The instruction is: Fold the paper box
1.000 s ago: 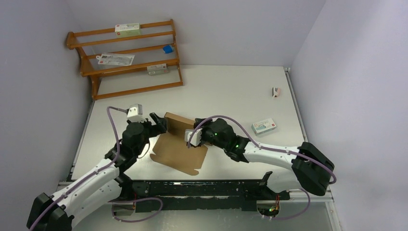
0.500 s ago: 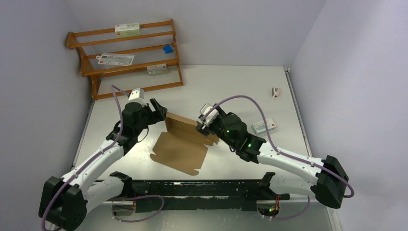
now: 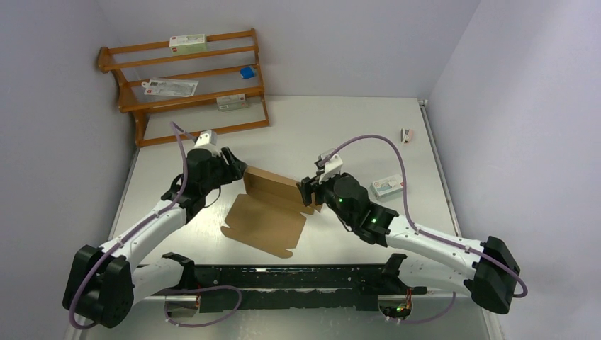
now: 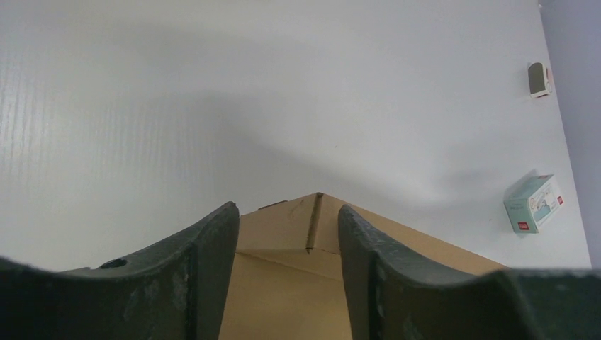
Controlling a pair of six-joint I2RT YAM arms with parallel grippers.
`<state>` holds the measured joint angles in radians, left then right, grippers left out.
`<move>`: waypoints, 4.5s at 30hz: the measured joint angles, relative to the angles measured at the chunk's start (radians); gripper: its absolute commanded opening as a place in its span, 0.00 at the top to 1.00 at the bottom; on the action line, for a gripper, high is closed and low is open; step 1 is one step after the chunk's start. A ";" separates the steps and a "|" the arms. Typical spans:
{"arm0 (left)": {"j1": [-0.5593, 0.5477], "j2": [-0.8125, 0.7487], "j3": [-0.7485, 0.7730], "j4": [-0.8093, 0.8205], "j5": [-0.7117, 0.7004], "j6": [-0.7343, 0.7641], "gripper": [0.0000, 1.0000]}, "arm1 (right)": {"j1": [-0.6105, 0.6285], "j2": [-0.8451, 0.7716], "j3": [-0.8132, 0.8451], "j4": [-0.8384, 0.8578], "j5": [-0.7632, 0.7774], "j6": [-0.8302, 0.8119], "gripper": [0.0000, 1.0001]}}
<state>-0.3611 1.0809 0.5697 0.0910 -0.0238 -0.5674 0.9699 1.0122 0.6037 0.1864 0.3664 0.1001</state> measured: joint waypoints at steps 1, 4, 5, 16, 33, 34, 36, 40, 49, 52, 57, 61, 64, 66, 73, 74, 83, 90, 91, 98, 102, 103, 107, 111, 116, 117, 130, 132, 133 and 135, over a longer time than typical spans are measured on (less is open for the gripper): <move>0.003 0.006 -0.005 0.009 0.002 -0.002 0.46 | 0.000 0.002 -0.005 0.000 -0.002 0.015 0.33; 0.011 0.026 -0.021 0.033 0.008 -0.011 0.52 | 0.000 0.012 -0.006 -0.002 -0.011 0.052 0.34; 0.013 0.032 -0.023 0.048 0.012 -0.015 0.54 | 0.000 0.018 -0.005 -0.005 -0.016 0.065 0.35; 0.013 0.045 -0.056 0.141 0.060 -0.035 0.63 | 0.000 0.074 0.074 -0.177 0.003 0.253 0.37; 0.018 -0.002 -0.096 0.151 0.074 -0.054 0.64 | 0.000 0.120 0.106 -0.305 0.005 0.483 0.49; 0.018 -0.006 -0.098 0.150 0.075 -0.055 0.64 | 0.000 0.128 0.100 -0.302 -0.001 0.492 0.49; 0.018 -0.015 -0.104 0.147 0.079 -0.058 0.64 | 0.000 0.146 0.087 -0.293 -0.011 0.508 0.49; 0.018 -0.029 -0.108 0.138 0.082 -0.059 0.64 | 0.000 0.166 0.064 -0.266 -0.014 0.530 0.49; 0.018 -0.084 -0.137 0.115 0.097 -0.066 0.68 | -0.008 0.164 0.023 -0.100 -0.010 0.505 0.50; 0.018 -0.121 -0.148 0.094 0.098 -0.069 0.68 | -0.028 0.197 0.032 -0.038 -0.027 0.470 0.50; 0.018 -0.208 -0.172 0.033 0.091 -0.069 0.69 | -0.073 0.276 0.040 0.060 -0.095 0.421 0.50; 0.018 -0.249 -0.175 -0.011 0.075 -0.069 0.69 | -0.116 0.329 0.052 0.125 -0.158 0.409 0.47; 0.018 -0.254 -0.175 -0.024 0.070 -0.069 0.69 | -0.154 0.346 0.053 0.160 -0.213 0.431 0.42; 0.018 -0.256 -0.175 -0.026 0.069 -0.069 0.69 | -0.182 0.348 0.053 0.177 -0.253 0.459 0.39; 0.018 -0.269 -0.176 -0.038 0.063 -0.068 0.71 | -0.229 0.343 0.052 0.219 -0.346 0.563 0.38; 0.018 -0.271 -0.176 -0.041 0.061 -0.066 0.71 | -0.232 0.340 0.052 0.219 -0.351 0.578 0.40; 0.018 -0.291 -0.185 -0.047 0.056 -0.055 0.71 | -0.236 0.339 0.039 0.214 -0.317 0.671 0.60; 0.018 -0.299 -0.192 -0.048 0.055 -0.053 0.71 | -0.236 0.354 -0.024 0.276 -0.325 0.710 0.70; 0.018 -0.299 -0.192 -0.048 0.055 -0.054 0.71 | -0.236 0.354 -0.029 0.286 -0.327 0.711 0.70; 0.018 -0.299 -0.204 -0.029 0.055 -0.056 0.70 | -0.236 0.361 -0.084 0.393 -0.344 0.730 0.67; 0.018 -0.301 -0.204 -0.029 0.055 -0.055 0.69 | -0.237 0.359 -0.084 0.391 -0.349 0.722 0.61; 0.018 -0.303 -0.204 -0.030 0.055 -0.055 0.69 | -0.238 0.353 -0.084 0.385 -0.350 0.713 0.60; 0.018 -0.311 -0.204 -0.038 0.053 -0.054 0.67 | -0.238 0.307 -0.086 0.369 -0.365 0.657 0.53; 0.018 -0.312 -0.204 -0.041 0.053 -0.054 0.66 | -0.238 0.228 -0.130 0.389 -0.378 0.604 0.47; 0.018 -0.313 -0.205 -0.041 0.051 -0.054 0.66 | -0.238 0.147 -0.241 0.443 -0.370 0.556 0.40; 0.018 -0.314 -0.205 -0.041 0.051 -0.054 0.66 | -0.238 0.134 -0.269 0.454 -0.360 0.550 0.39; 0.018 -0.315 -0.205 -0.044 0.051 -0.048 0.64 | -0.209 0.352 -0.443 0.727 -0.210 0.576 0.41; 0.018 -0.315 -0.205 -0.044 0.051 -0.047 0.64 | -0.187 0.409 -0.443 0.776 -0.174 0.583 0.41; 0.018 -0.315 -0.205 -0.044 0.051 -0.046 0.64 | -0.172 0.439 -0.443 0.803 -0.149 0.586 0.41; 0.018 -0.314 -0.205 -0.044 0.051 -0.046 0.64 | -0.151 0.497 -0.441 0.859 -0.108 0.592 0.41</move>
<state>-0.3428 0.7666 0.3649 0.0471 0.0269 -0.6132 0.8192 1.5089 0.1627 1.0451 0.2584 0.6918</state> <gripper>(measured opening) 0.357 0.595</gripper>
